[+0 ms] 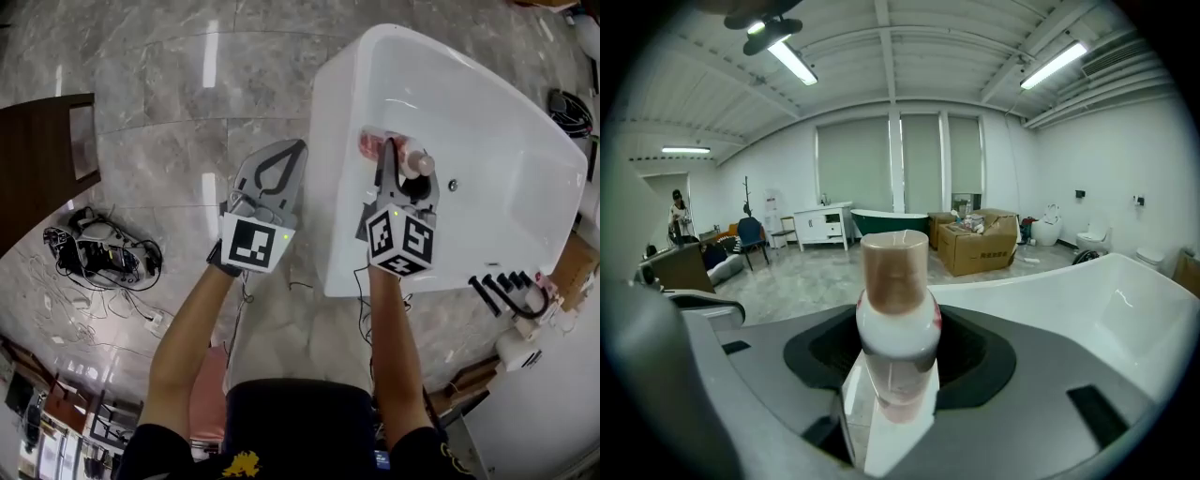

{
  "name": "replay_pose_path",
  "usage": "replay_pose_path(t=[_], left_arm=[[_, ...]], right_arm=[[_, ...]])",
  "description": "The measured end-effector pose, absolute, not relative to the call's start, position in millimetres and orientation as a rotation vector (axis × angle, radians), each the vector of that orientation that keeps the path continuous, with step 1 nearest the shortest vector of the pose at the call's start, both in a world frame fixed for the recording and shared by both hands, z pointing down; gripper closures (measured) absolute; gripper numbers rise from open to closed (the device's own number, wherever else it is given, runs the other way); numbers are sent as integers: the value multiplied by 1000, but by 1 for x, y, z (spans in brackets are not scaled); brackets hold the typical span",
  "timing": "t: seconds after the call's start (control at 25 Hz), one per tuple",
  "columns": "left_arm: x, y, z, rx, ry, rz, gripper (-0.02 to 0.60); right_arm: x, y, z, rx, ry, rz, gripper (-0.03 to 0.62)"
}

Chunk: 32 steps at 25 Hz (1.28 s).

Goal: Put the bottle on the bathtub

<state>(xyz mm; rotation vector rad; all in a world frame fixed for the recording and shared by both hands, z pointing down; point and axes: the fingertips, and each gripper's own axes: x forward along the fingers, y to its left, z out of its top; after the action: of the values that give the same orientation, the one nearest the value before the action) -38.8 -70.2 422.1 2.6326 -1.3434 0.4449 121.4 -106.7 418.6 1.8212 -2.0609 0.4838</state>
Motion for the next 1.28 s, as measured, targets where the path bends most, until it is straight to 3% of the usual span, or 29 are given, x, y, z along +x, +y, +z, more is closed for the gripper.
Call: replay_pose_path(t=[1.28], left_arm=[[-26,-91,469,2586,-1328,349,563]], right_arm=[[105,-125,445,1823,-2055,313,361]])
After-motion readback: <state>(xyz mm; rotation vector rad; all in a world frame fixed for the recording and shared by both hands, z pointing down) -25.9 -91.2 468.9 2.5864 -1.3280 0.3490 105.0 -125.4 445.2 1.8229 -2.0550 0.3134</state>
